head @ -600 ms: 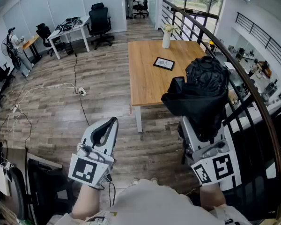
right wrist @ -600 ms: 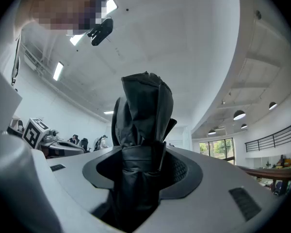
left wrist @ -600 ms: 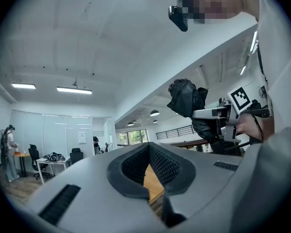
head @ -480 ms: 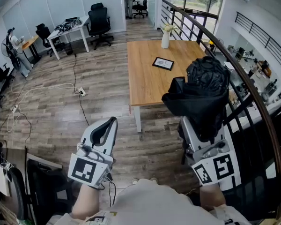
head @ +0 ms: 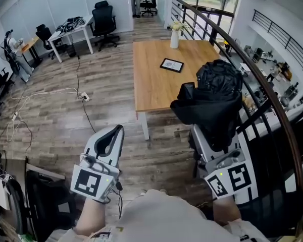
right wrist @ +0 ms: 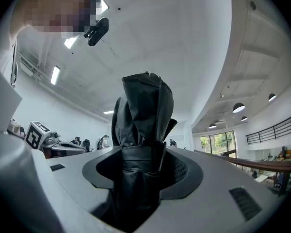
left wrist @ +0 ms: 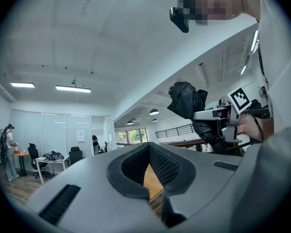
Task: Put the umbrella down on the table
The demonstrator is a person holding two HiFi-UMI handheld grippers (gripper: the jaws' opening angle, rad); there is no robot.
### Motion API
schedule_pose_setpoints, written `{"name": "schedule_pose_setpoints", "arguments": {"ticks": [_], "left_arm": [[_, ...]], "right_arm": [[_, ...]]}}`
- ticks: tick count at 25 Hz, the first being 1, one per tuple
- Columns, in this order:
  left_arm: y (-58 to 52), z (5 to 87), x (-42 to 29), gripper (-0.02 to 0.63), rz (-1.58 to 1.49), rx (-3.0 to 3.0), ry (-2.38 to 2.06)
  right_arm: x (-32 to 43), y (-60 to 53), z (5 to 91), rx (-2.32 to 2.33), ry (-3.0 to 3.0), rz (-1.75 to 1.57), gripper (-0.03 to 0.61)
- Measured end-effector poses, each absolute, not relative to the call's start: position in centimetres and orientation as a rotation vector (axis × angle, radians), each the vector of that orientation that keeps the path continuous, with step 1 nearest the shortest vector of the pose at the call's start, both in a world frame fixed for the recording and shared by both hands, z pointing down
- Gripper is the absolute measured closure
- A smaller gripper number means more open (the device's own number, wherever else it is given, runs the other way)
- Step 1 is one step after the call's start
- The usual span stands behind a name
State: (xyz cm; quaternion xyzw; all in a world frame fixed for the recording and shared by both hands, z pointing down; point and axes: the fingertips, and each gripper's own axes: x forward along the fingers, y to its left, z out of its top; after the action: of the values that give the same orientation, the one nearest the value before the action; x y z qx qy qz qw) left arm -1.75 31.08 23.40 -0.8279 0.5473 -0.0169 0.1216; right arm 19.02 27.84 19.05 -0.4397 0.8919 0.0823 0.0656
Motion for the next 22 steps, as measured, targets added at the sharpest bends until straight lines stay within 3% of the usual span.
{"name": "schedule_pose_setpoints", "arguments": {"ticks": [10, 22], "left_arm": [[28.6, 24.6, -0.9, 0.597, -0.092, -2.407, 1.618], [27.3, 24.8, 5.5, 0.597, -0.103, -2.406, 1.644]], "right_arm": [[20.4, 24.7, 19.9, -1.283, 2.692, 0.194, 0.336], [27.0, 23.0, 20.7, -1.275, 2.675, 0.203, 0.336]]}}
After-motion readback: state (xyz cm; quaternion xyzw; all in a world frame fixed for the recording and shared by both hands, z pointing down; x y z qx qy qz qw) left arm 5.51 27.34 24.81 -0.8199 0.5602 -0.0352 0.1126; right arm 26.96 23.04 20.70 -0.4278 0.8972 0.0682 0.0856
